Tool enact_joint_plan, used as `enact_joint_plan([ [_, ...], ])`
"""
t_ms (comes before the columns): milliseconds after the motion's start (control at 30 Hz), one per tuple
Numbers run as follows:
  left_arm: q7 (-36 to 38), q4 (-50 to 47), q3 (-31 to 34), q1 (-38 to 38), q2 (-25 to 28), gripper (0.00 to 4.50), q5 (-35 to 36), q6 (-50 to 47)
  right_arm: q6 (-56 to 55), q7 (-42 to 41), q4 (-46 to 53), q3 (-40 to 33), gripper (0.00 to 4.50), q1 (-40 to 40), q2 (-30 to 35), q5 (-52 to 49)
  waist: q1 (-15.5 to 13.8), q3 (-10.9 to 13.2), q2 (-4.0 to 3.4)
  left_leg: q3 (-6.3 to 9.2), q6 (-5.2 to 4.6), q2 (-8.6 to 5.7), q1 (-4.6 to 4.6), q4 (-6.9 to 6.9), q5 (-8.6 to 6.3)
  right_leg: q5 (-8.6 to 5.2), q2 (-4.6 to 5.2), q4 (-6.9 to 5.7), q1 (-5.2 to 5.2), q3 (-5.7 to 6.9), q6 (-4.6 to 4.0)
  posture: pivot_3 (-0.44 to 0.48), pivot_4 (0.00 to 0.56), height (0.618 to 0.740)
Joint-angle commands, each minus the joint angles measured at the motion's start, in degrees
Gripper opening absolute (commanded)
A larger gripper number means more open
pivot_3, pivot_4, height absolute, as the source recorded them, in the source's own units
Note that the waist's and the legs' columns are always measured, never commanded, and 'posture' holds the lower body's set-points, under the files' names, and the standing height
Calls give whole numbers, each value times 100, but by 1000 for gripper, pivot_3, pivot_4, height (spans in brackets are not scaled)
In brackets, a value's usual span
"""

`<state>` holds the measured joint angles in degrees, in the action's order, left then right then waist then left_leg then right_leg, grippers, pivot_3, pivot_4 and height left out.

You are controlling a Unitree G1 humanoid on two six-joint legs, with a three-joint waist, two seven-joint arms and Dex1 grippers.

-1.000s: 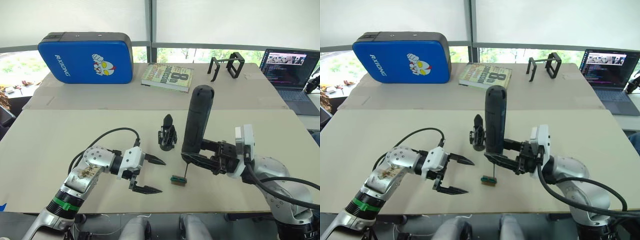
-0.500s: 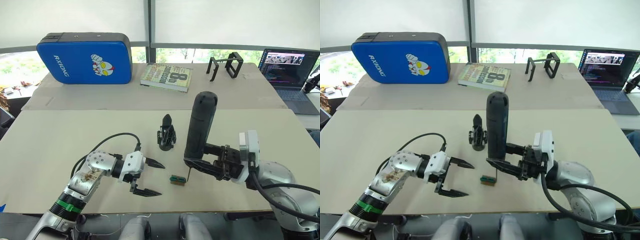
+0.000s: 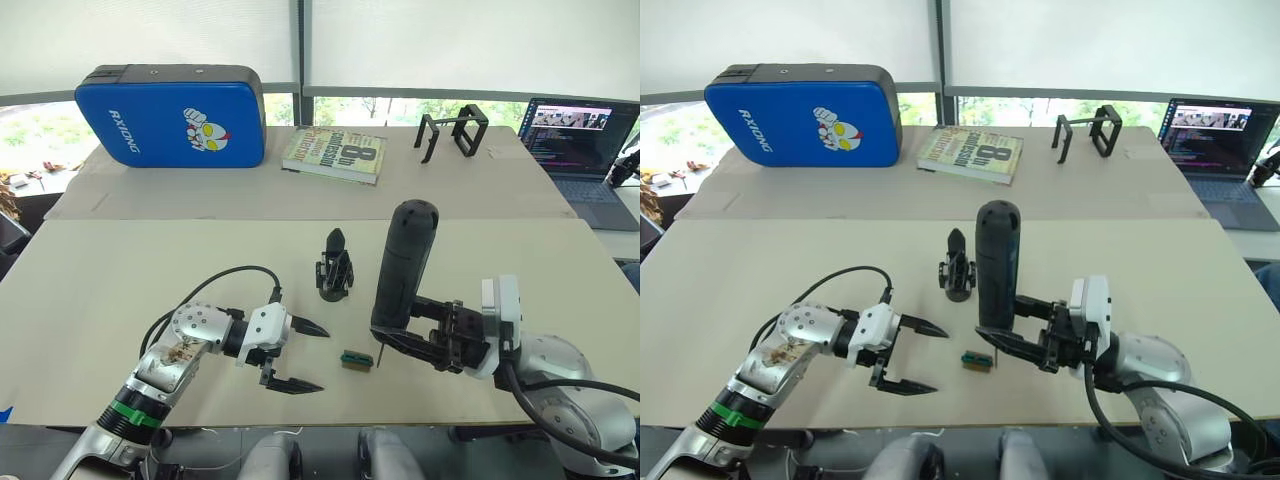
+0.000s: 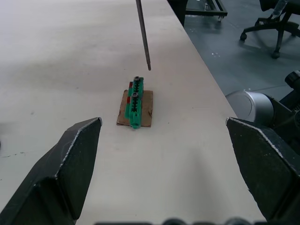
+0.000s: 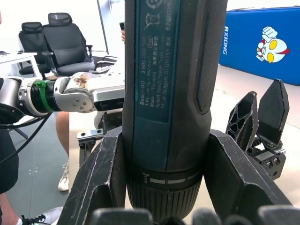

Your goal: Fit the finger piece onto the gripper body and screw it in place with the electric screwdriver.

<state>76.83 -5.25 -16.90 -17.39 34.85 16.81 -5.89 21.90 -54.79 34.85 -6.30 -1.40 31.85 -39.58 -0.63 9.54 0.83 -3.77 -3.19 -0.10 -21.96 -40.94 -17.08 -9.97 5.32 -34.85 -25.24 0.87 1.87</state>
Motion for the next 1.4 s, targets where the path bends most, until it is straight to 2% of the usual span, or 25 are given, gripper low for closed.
enact_joint_plan([
  [33,-35,-38,20,-20,-23,4500,-43,174,-187,40,435,-106,1911,6,-3,-268,0,0,0,0,0,0,0,0,0,0,0,0,0,1,0,0,150,740],
  [533,-48,-7,15,-29,-58,4500,-88,294,-119,295,431,15,1911,269,95,-338,1,0,0,0,0,1,1,1,0,0,-1,-1,0,1,0,0,150,740],
  [667,-51,16,15,-11,-62,4500,-100,325,21,334,-360,324,1911,1205,-29,-211,61,2,5,-3,0,0,5,-4,0,1,-2,0,1,-8,-2,0,150,740],
  [867,-60,46,8,-9,-82,4500,-112,364,7,340,-778,492,1911,1587,-95,-46,-4,1,7,4,0,2,-6,1,1,0,-3,-5,-9,7,-6,0,150,740],
  [1400,-69,38,-11,-81,-95,4500,-98,333,706,396,-126,108,1911,1539,320,-907,0,1,7,2,-15,-2,-12,-2,-8,-2,5,3,-8,5,-1,0,150,740],
])
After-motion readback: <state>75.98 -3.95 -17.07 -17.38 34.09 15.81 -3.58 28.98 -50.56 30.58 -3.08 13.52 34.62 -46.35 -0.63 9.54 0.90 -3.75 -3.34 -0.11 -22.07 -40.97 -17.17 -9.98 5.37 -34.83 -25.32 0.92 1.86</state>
